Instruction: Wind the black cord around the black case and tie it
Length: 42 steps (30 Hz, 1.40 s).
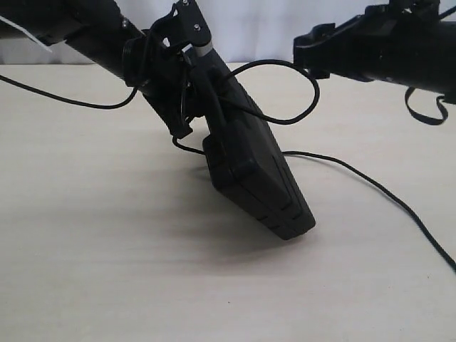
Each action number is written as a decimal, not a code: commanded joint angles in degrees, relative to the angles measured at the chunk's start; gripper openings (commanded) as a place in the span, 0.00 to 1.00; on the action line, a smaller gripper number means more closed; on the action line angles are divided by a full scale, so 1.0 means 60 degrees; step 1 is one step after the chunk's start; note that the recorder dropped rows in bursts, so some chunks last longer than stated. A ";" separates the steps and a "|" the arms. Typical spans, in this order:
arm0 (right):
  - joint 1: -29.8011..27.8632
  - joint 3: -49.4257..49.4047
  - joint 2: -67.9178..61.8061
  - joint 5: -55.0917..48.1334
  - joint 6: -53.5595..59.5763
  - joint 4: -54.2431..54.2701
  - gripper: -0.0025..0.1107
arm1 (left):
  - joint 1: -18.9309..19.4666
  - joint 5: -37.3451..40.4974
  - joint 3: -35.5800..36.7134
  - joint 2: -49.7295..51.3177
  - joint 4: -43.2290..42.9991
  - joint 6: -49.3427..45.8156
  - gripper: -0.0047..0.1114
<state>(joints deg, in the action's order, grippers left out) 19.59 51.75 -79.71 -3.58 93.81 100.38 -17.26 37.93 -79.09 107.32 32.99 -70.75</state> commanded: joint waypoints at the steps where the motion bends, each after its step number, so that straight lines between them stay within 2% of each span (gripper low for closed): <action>1: -0.0993 0.0921 -0.0351 -0.4015 -0.2371 -0.2734 0.60 | -0.0017 -0.0119 -0.0066 -0.0042 0.0123 0.0003 0.04; 4: -0.1405 0.2451 -0.0760 -0.7041 -0.4831 -0.6650 0.60 | -0.0017 -0.0177 -0.0066 -0.0042 0.0123 0.0003 0.04; 5: -0.1405 0.2860 -0.0884 -0.7318 -0.5834 -0.7811 0.60 | -0.0017 -0.0177 -0.0066 -0.0042 0.0123 0.0003 0.04; 9: -0.1178 0.4130 -0.1453 -0.6443 -1.4014 -1.4856 0.60 | -0.0017 -0.0177 -0.0066 -0.0042 0.0123 0.0003 0.04; 10: -0.1123 0.4201 -0.1603 -0.6427 -1.5185 -1.6150 0.60 | -0.0017 -0.0177 -0.0066 -0.0042 0.0123 0.0003 0.04; 11: -0.1126 0.4201 -0.1751 -0.6427 -1.5548 -1.6643 0.60 | -0.0017 -0.0161 -0.0066 -0.0042 0.0123 0.0003 0.04; 14: -0.1126 0.4201 -0.2241 -0.6444 -1.5164 -1.6174 0.60 | -0.0017 -0.0161 -0.0066 -0.0042 0.0123 0.0003 0.04; 19: -0.1126 0.4201 -0.3153 -0.5867 -1.3475 -1.3701 0.60 | -0.0017 -0.0161 -0.0066 -0.0042 0.0123 0.0022 0.04; 22: -0.1126 0.4201 -0.3640 -0.5378 -1.3084 -1.3018 0.58 | -0.0017 -0.0161 -0.0066 -0.0042 0.0123 0.0022 0.04; 23: -0.1126 0.4201 -0.3752 -0.5257 -1.3036 -1.2956 0.52 | -0.0017 -0.0178 -0.0066 -0.0042 0.0123 0.0020 0.04; 24: -0.1126 0.4201 -0.3808 -0.5153 -1.3036 -1.2956 0.42 | -0.0017 -0.0259 -0.0066 -0.0042 0.0123 0.0020 0.04; 26: -0.1126 0.4201 -0.3876 -0.5013 -1.3058 -1.2956 0.13 | -0.0017 -0.0322 -0.0066 -0.0042 0.0123 0.0020 0.05; 27: -0.1126 0.4201 -0.3876 -0.4993 -1.3118 -1.2915 0.07 | -0.0017 -0.0322 -0.0066 -0.0042 0.0123 0.0020 0.07; 30: -0.1126 0.4201 -0.3817 -0.4987 -1.3126 -1.2844 0.07 | -0.0017 -0.0091 -0.0066 -0.0042 -0.0145 0.0045 0.19; 35: -0.1126 0.4201 -0.3751 -0.4970 -1.3126 -1.2844 0.07 | -0.0017 0.0089 -0.0066 -0.0363 -0.1913 0.0908 0.44; 38: -0.1126 0.4201 -0.3751 -0.4970 -1.3126 -1.2844 0.07 | -0.0017 0.0295 -0.0066 -0.0785 -0.2868 0.1790 0.50; 42: -0.1126 0.4201 -0.3751 -0.4935 -1.3126 -1.2575 0.07 | -0.0017 0.0694 -0.0066 -0.1257 -0.3252 0.2043 0.50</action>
<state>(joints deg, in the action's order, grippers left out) 12.77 76.68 -102.83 -34.16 14.58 23.91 -17.26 41.04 -79.09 101.98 14.30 -60.56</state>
